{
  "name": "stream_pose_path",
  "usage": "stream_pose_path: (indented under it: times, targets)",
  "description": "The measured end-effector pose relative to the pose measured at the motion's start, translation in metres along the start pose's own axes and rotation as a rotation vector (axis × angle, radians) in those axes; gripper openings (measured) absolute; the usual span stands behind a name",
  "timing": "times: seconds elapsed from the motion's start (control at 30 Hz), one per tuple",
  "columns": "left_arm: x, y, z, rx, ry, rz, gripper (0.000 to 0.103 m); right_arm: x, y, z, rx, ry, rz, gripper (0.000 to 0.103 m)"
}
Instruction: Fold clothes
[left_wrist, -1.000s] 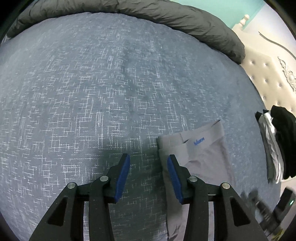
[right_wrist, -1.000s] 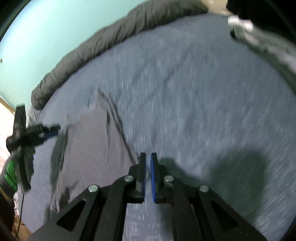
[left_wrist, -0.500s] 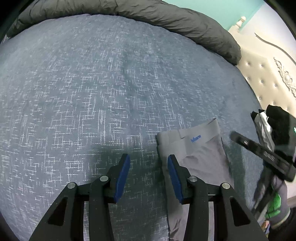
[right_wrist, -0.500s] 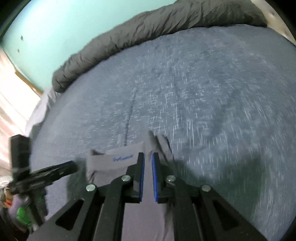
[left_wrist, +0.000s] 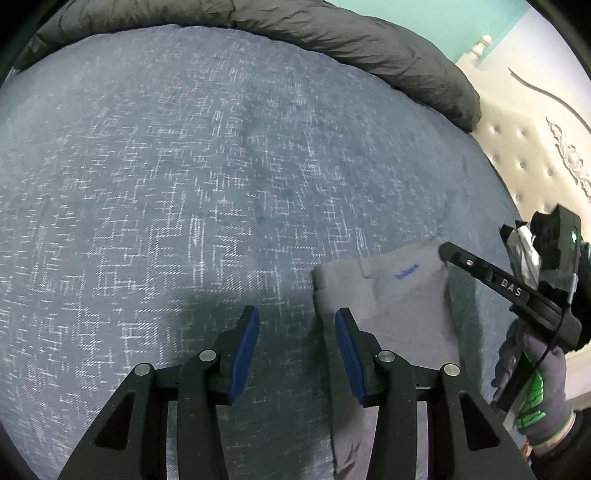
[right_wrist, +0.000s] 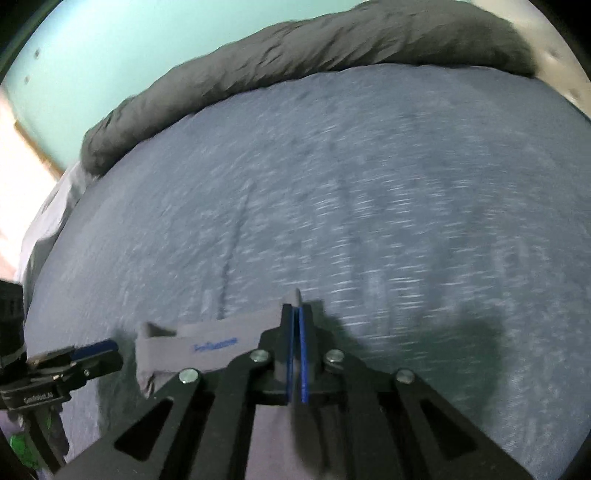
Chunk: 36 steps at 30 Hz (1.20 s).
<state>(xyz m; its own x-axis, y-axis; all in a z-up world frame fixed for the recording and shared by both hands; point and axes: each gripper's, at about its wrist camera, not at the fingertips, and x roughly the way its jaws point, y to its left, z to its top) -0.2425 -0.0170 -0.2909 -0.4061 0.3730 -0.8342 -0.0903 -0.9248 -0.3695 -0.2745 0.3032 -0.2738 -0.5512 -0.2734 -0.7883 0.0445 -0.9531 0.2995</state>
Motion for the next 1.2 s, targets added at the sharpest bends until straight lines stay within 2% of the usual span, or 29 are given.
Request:
stream_pose_path:
  times: [0.4,0.47,0.5,0.57,0.73,1.0,1.2]
  targets:
    - [0.029,-0.009,0.031,-0.076,0.029,-0.037,0.046,0.010,0.006,-0.003,-0.022,-0.002,0.047,0.002]
    - [0.035,-0.013,0.032,-0.042,0.045,-0.036,0.022,0.010,0.008,-0.003,-0.031,-0.002,0.045,0.002]
    - [0.037,-0.015,0.032,-0.024,0.050,-0.028,0.004,0.010,0.008,-0.003,-0.033,-0.002,0.043,0.002]
    - [0.036,-0.017,0.033,-0.006,0.040,-0.020,0.004,0.008,0.005,-0.005,-0.028,-0.005,0.036,0.002]
    - [0.027,-0.001,0.031,-0.045,0.014,-0.011,0.004,0.006,-0.001,-0.007,-0.017,-0.010,0.020,0.002]
    - [0.036,0.008,0.029,-0.053,0.064,0.030,0.004,0.010,-0.001,-0.003,-0.003,-0.015,0.001,0.002]
    - [0.035,-0.001,0.034,-0.010,0.065,0.064,0.007,0.030,-0.001,-0.003,-0.002,0.048,0.009,0.002]
